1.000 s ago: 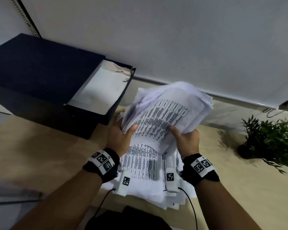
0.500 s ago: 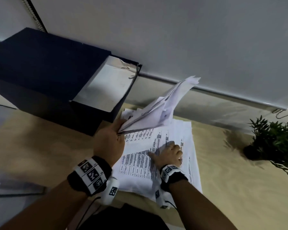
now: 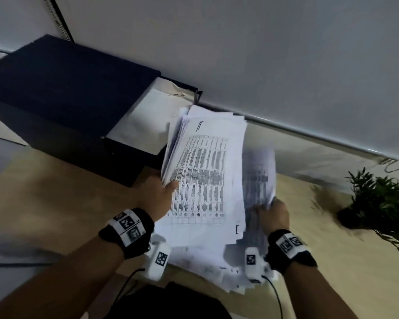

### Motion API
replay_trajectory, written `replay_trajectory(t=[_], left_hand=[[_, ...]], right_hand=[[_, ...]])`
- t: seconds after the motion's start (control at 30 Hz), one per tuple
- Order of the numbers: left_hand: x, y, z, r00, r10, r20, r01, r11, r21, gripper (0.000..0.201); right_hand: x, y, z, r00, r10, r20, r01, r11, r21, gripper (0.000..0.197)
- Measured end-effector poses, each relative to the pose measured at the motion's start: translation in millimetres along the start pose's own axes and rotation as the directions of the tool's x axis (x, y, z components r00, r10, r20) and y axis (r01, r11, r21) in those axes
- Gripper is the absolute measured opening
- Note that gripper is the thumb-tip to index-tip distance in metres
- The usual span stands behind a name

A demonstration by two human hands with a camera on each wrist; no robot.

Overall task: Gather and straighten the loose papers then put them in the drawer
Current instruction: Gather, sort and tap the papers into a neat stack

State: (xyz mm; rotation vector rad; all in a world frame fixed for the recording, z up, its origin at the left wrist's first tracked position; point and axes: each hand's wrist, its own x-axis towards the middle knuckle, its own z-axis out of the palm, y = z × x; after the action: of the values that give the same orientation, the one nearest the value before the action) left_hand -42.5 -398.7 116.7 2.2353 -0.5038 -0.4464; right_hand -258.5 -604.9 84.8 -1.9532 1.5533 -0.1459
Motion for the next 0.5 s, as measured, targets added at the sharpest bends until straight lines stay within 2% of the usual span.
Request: replay_trajectory(t=[0.13, 0.23, 0.3, 0.33, 0.4, 0.5], left_hand=[[3, -14, 20, 0.976, -0.148, 0.161, 0.136, 0.987, 0.082, 0.033], [12, -27, 32, 0.934, -0.204, 0.293, 0.179, 0.978, 0.11, 0.035], [16, -33, 38, 0.917, -0.213, 0.337, 0.185, 0.976, 0.115, 0.042], [16, -35, 40, 0.912, -0.221, 0.344, 0.196, 0.975, 0.106, 0.045], [15, -37, 44, 0.907, -0.234, 0.351, 0.214, 0.972, 0.094, 0.051], [9, -38, 47, 0.902, -0.219, 0.372, 0.215, 0.975, 0.053, 0.046]], right_hand=[[1, -9, -71, 0.968, -0.143, -0.208, 0.122, 0.987, -0.109, 0.027], [-1, -23, -121, 0.903, -0.213, -0.373, 0.187, 0.977, -0.103, 0.037], [-7, -34, -148, 0.869, -0.228, -0.44, 0.238, 0.971, -0.032, 0.035], [-9, -37, -154, 0.865, -0.223, -0.45, 0.262, 0.965, 0.026, 0.03], [-10, -42, -152, 0.896, -0.191, -0.401, 0.259, 0.958, 0.123, 0.022], [1, -39, -110, 0.976, -0.099, -0.194, 0.146, 0.957, 0.25, 0.023]])
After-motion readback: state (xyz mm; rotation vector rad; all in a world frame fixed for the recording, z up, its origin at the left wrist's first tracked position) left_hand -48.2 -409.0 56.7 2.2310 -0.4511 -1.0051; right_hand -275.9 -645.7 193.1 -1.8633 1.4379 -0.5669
